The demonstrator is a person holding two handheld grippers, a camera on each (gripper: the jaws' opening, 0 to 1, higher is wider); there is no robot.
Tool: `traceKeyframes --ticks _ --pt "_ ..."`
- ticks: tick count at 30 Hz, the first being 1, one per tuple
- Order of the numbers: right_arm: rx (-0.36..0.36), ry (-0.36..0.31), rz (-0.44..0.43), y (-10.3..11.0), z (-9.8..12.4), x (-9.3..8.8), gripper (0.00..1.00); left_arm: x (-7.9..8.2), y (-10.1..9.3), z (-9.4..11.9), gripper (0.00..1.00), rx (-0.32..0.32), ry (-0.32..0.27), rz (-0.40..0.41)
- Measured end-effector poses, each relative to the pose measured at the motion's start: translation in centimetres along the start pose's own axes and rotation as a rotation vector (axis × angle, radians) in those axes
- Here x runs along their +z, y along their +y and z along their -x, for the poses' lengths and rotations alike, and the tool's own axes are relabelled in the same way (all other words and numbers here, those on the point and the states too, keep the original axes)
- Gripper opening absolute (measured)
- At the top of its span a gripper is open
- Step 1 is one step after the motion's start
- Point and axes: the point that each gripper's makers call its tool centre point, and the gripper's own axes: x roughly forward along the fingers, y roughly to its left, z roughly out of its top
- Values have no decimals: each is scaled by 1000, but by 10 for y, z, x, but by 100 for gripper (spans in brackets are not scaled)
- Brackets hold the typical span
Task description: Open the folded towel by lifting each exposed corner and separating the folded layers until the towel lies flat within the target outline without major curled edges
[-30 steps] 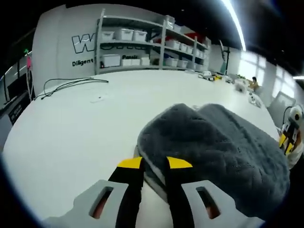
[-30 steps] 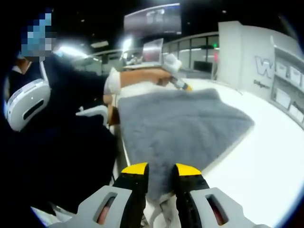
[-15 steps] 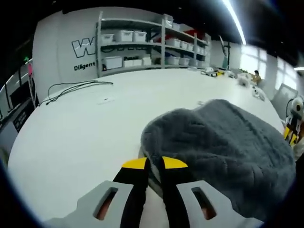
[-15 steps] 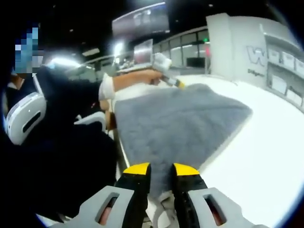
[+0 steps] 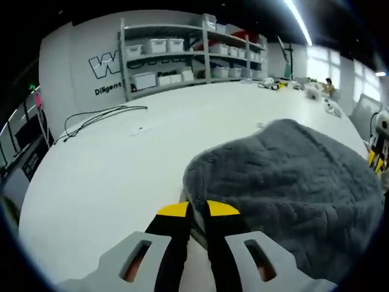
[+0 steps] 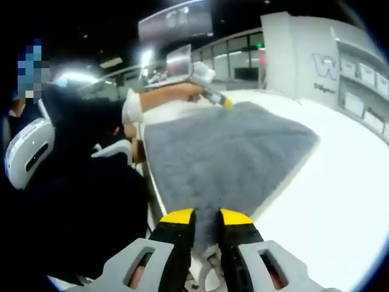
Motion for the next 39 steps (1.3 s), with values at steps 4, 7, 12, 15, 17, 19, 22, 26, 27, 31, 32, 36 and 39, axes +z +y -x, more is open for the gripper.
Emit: traceKeyframes --ticks 4,7,12,15,17,19,22,26,27,31,32,36,39 --pt "-1 14 24 1 0 0 13 0 0 0 10 3 0 11" --pt "10 21 113 6 1 1 15 2 1 3 11 8 -7 8" --pt "12 12 113 5 4 4 15 5 4 14 11 2 -15 41" --pt "7 -9 119 5 6 9 15 3 5 18 11 6 -10 39" --pt "2 -24 123 4 7 12 15 1 7 20 12 7 -6 43" --pt "-6 -37 124 2 7 15 15 0 6 21 12 -4 -9 57" --pt "-27 -46 125 -2 8 17 15 0 8 19 14 -4 -13 69" --pt "-55 -82 120 -8 11 24 15 -3 4 15 16 -15 -11 94" --pt "-58 -88 119 -8 11 25 15 -5 2 13 16 -22 -4 95" --pt "-54 -81 116 -9 6 24 15 -8 -2 13 15 -27 -4 74" --pt "-49 -70 117 -9 4 21 15 -8 -2 13 13 -26 -4 73" --pt "-42 -16 120 -7 -1 11 15 -9 -4 16 8 -20 -1 39" --pt "-39 9 117 -7 -3 6 14 -7 -3 19 6 -8 -3 37"
